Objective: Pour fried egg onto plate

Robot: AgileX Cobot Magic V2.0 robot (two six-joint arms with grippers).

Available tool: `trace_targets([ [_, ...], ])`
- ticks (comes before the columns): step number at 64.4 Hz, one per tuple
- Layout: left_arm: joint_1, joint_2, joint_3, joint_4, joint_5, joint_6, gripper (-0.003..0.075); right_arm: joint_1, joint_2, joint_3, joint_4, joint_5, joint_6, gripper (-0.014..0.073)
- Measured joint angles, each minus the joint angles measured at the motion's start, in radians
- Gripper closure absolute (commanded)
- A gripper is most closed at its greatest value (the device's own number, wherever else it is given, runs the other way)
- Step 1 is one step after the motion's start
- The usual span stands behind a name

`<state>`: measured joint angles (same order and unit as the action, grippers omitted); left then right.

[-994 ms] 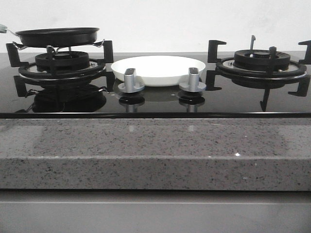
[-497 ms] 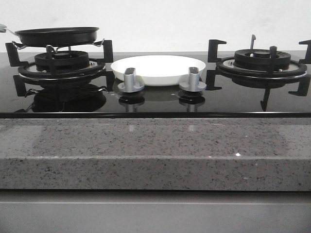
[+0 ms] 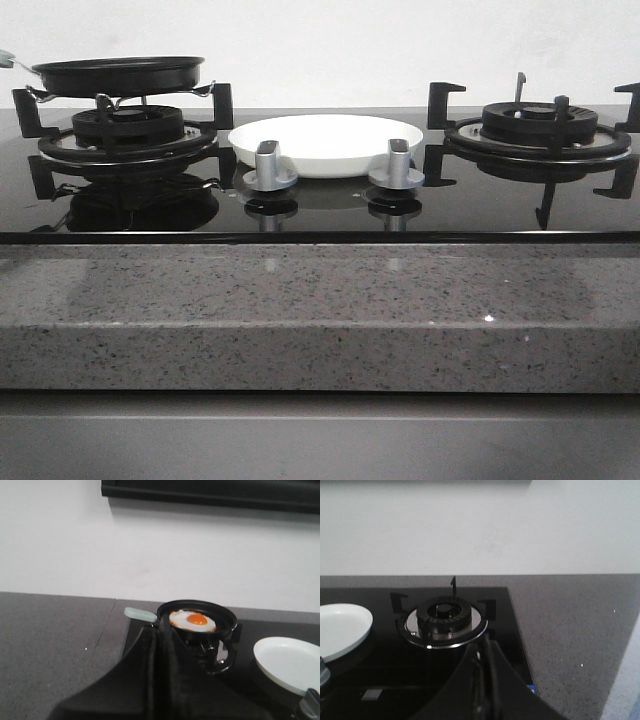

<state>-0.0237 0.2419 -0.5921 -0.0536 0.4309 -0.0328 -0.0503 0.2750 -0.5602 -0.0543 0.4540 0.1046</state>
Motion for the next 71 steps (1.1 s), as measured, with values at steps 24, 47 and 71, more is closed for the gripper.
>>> trace_targets([
  [24,0.0,0.19,-0.009,0.0,0.066,0.0,0.0739,0.0,0.228,-0.049,0.0,0.079,0.0,0.066],
  [47,0.0,0.26,-0.008,0.0,0.053,0.0,0.0356,0.0,0.257,-0.049,-0.001,0.081,0.0,0.0271],
  [71,0.0,0.26,-0.007,0.0,0.051,0.0,0.0188,0.003,0.284,-0.061,0.019,0.075,0.0,0.0055],
])
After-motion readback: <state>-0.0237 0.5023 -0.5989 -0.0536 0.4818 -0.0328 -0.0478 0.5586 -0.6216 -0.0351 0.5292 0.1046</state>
